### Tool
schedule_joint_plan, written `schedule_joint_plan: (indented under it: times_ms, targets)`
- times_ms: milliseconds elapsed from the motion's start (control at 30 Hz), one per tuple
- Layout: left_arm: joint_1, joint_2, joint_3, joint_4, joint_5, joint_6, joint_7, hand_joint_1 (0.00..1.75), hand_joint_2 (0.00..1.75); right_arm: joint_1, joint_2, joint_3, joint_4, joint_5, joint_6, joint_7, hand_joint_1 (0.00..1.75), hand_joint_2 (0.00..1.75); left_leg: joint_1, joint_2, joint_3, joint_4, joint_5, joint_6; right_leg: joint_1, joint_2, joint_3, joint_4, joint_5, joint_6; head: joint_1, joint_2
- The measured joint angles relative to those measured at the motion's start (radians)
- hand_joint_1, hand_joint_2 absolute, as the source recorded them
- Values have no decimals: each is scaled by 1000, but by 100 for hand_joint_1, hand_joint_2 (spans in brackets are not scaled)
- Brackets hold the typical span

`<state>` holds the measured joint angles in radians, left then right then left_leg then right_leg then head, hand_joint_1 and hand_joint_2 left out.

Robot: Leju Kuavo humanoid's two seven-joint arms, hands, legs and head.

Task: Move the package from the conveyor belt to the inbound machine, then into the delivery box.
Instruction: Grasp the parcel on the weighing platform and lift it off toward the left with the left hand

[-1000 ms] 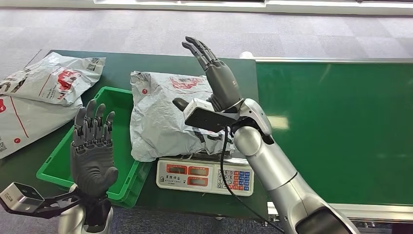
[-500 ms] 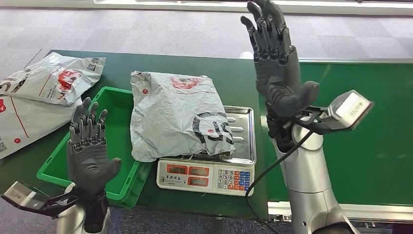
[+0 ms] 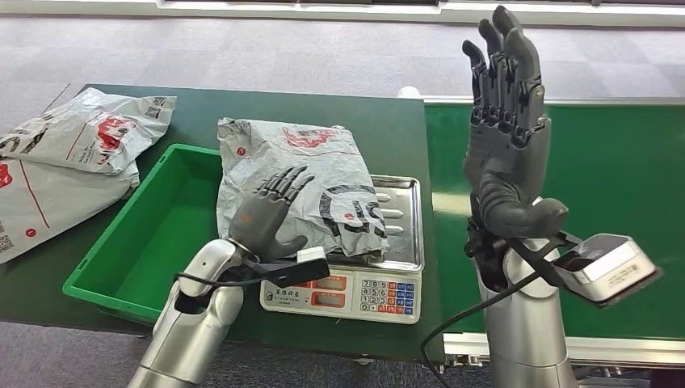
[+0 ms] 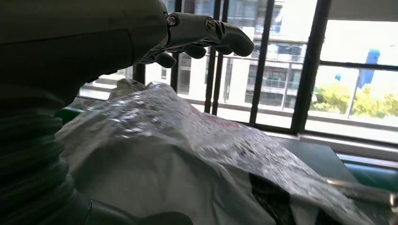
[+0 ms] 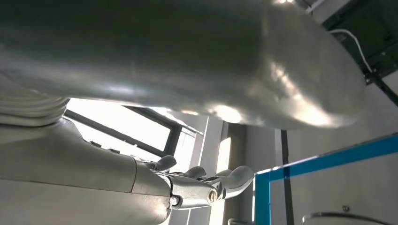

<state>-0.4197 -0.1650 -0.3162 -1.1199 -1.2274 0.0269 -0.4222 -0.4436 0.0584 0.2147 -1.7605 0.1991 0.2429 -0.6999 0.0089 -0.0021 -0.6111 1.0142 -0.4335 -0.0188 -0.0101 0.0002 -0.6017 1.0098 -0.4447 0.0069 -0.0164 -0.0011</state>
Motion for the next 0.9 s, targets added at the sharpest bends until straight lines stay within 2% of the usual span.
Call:
schedule_joint_plan:
  times_ms: [133, 267, 400, 433, 567, 733, 900]
  targets:
    - [-142, 5, -120, 288, -41, -37, -40, 0, 175, 9, 1, 20, 0, 30, -3, 0, 0, 0, 0, 2, 0, 0, 0, 0, -1, 2, 1, 0, 1, 1, 0, 0]
    - [-233, 5, -213, 470, -60, -53, -56, 0, 175, 11, 2, 29, 0, 47, -12, 1, 0, 0, 0, -1, 3, 0, -1, 1, 0, 0, 5, 0, -1, 2, 0, 0]
    - [-296, -4, -293, 575, -82, -86, -69, 59, 175, 11, 1, 32, 0, 55, -11, 1, 0, 0, 0, -4, 15, -1, -8, 5, -1, -6, 23, 0, -10, 3, 0, 0]
    - [-307, -8, -313, 593, -89, -97, -73, 59, 175, 11, 1, 32, 0, 57, -6, 2, 0, 0, 0, -5, 18, -1, -11, 5, -2, -7, 28, -1, -13, 4, 0, 0]
    - [-333, -17, -385, 645, -103, -124, -86, 175, 175, 1, 1, 31, 0, 63, 6, 2, 0, 0, -1, -7, 38, -2, -28, 7, -4, -10, 53, -2, -30, 4, 0, 0]
    - [-357, -25, -433, 669, -77, -115, -96, 175, 175, -25, 3, 31, -4, 63, 2, 3, 0, 0, -2, -8, 42, -1, -17, 8, -5, -10, 50, -1, -21, 6, 0, 0]
    - [-353, -10, -448, 677, -4, -3, -92, 175, 175, -8, 2, 30, -8, 61, -4, 3, 0, 0, -2, -9, 39, -1, -15, 7, -5, -10, 45, -1, -19, 6, 0, 0]
